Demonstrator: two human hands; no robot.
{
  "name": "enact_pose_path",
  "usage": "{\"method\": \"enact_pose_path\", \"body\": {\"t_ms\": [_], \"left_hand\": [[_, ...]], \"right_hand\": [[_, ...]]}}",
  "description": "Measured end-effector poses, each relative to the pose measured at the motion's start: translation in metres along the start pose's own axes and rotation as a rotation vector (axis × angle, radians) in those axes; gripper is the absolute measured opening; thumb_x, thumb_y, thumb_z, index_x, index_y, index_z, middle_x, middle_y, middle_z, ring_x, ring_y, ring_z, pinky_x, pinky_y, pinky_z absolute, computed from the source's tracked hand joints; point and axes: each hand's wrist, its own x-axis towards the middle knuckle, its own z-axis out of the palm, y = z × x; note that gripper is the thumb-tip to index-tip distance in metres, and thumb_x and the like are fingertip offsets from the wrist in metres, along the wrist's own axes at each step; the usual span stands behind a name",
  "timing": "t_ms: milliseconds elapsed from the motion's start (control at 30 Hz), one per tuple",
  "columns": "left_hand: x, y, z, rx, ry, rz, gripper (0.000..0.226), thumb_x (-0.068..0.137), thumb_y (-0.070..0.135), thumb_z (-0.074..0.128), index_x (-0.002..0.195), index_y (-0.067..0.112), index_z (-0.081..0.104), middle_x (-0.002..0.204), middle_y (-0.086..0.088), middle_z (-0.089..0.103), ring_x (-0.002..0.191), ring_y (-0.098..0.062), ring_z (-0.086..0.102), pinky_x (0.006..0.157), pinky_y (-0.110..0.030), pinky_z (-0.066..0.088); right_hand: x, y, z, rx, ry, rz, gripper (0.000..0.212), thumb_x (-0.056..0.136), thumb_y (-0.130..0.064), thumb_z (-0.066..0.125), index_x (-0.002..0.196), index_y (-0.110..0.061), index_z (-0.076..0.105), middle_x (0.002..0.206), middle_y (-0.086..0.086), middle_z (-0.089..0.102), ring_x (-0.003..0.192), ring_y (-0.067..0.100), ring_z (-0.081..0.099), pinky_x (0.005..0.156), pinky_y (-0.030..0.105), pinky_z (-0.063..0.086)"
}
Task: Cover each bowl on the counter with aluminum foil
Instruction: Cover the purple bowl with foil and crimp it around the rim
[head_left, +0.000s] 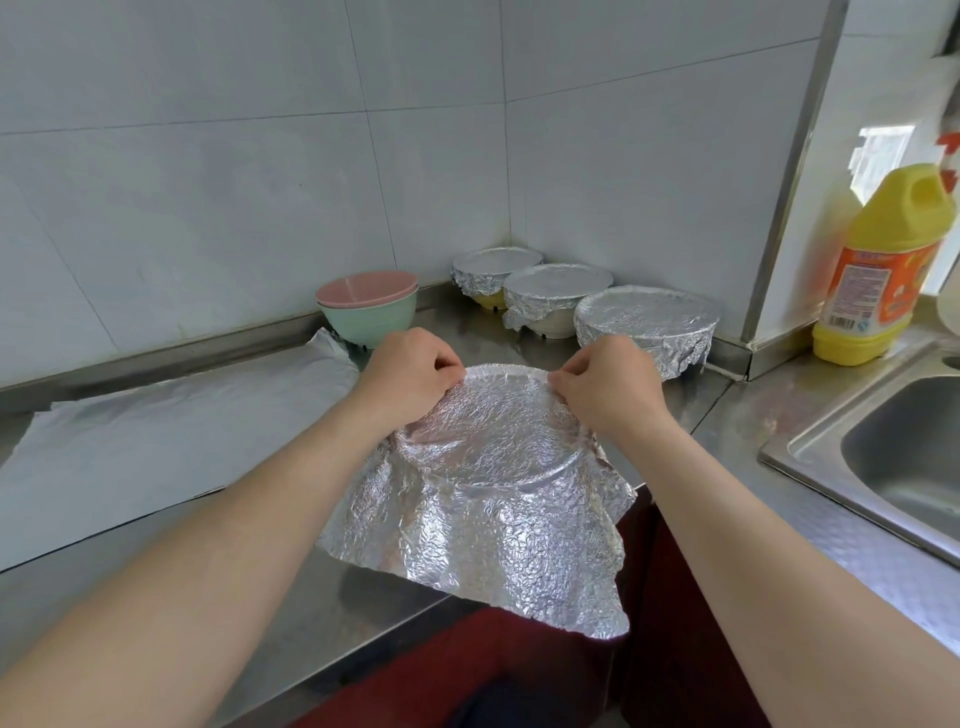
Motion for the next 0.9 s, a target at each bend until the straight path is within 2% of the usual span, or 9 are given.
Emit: {"method": "enact_pose_path", "body": {"t_ms": [100, 200, 333, 433, 533, 667, 733, 833, 900], "left_hand": [[-0.001, 0.001, 0.003, 0.067, 0.001, 0.026, 0.018, 0.094, 0.016, 0.059, 0.086, 0.012, 0.075, 0.087, 0.004, 0.072, 0.08, -0.012, 0.061, 0.073, -0.026, 0.043], [-0.004, -0.002, 0.002, 0.103, 0.014, 0.022, 0.019, 0.094, 0.016, 0.057, 0.086, 0.011, 0.074, 0.087, 0.002, 0.072, 0.083, -0.016, 0.062, 0.078, -0.031, 0.048], [-0.009, -0.006, -0.001, 0.141, 0.05, -0.018, 0.022, 0.091, 0.013, 0.056, 0.076, 0.012, 0.072, 0.072, 0.002, 0.07, 0.071, -0.017, 0.063, 0.072, -0.034, 0.052], [-0.014, -0.009, -0.003, 0.158, 0.07, -0.039, 0.023, 0.088, 0.011, 0.055, 0.072, 0.012, 0.072, 0.07, 0.0, 0.069, 0.07, -0.019, 0.063, 0.067, -0.034, 0.052], [-0.016, -0.014, -0.003, 0.164, 0.076, -0.03, 0.025, 0.087, 0.011, 0.053, 0.068, 0.008, 0.068, 0.066, -0.008, 0.067, 0.063, -0.023, 0.06, 0.063, -0.038, 0.051], [-0.019, -0.015, 0.0, 0.129, 0.11, -0.009, 0.034, 0.086, 0.007, 0.052, 0.053, 0.005, 0.049, 0.053, -0.017, 0.051, 0.047, -0.018, 0.033, 0.052, -0.032, 0.04], [-0.02, -0.015, 0.0, 0.134, 0.104, -0.023, 0.032, 0.087, 0.008, 0.052, 0.056, 0.004, 0.056, 0.054, -0.016, 0.054, 0.047, -0.02, 0.038, 0.053, -0.033, 0.042], [-0.021, -0.017, -0.002, 0.163, 0.062, -0.084, 0.027, 0.088, 0.01, 0.049, 0.064, 0.012, 0.062, 0.061, -0.009, 0.059, 0.057, -0.026, 0.053, 0.064, -0.035, 0.05], [-0.026, -0.014, -0.01, 0.174, 0.026, -0.121, 0.023, 0.09, 0.015, 0.049, 0.083, 0.034, 0.061, 0.08, 0.0, 0.06, 0.076, -0.023, 0.057, 0.074, -0.034, 0.049]], "right_hand": [[0.004, -0.001, 0.001, -0.043, -0.007, -0.009, 0.026, 0.088, -0.021, 0.066, 0.072, -0.002, 0.073, 0.068, 0.014, 0.07, 0.057, 0.023, 0.059, 0.05, 0.022, 0.037], [0.009, -0.003, 0.001, -0.023, -0.028, -0.019, 0.024, 0.086, -0.019, 0.067, 0.072, -0.002, 0.074, 0.07, 0.015, 0.07, 0.062, 0.024, 0.063, 0.056, 0.028, 0.048], [0.004, 0.002, -0.001, 0.021, -0.043, -0.032, 0.036, 0.088, -0.02, 0.063, 0.057, -0.002, 0.06, 0.054, 0.016, 0.054, 0.05, 0.022, 0.042, 0.051, 0.026, 0.038], [-0.003, 0.0, -0.001, -0.038, -0.021, -0.087, 0.031, 0.088, -0.025, 0.066, 0.064, -0.005, 0.07, 0.056, 0.012, 0.063, 0.051, 0.025, 0.054, 0.058, 0.029, 0.049], [-0.002, -0.007, -0.001, -0.131, -0.011, -0.108, 0.027, 0.085, -0.021, 0.066, 0.062, -0.008, 0.069, 0.054, 0.007, 0.061, 0.056, 0.025, 0.059, 0.06, 0.031, 0.053], [0.001, -0.013, 0.0, -0.186, -0.015, -0.109, 0.019, 0.084, -0.019, 0.066, 0.067, -0.01, 0.069, 0.065, 0.009, 0.065, 0.069, 0.03, 0.064, 0.07, 0.034, 0.055], [0.002, -0.01, 0.0, -0.132, -0.034, -0.106, 0.026, 0.085, -0.015, 0.063, 0.06, -0.009, 0.066, 0.058, 0.006, 0.06, 0.06, 0.025, 0.059, 0.061, 0.029, 0.051], [-0.004, -0.003, -0.004, 0.024, -0.111, -0.09, 0.044, 0.093, -0.016, 0.053, 0.051, -0.009, 0.047, 0.046, 0.002, 0.035, 0.044, 0.017, 0.031, 0.051, 0.025, 0.029], [-0.019, 0.005, -0.01, 0.176, -0.173, -0.104, 0.036, 0.099, -0.022, 0.049, 0.075, -0.001, 0.066, 0.054, 0.007, 0.047, 0.042, 0.016, 0.036, 0.049, 0.028, 0.031]]}}
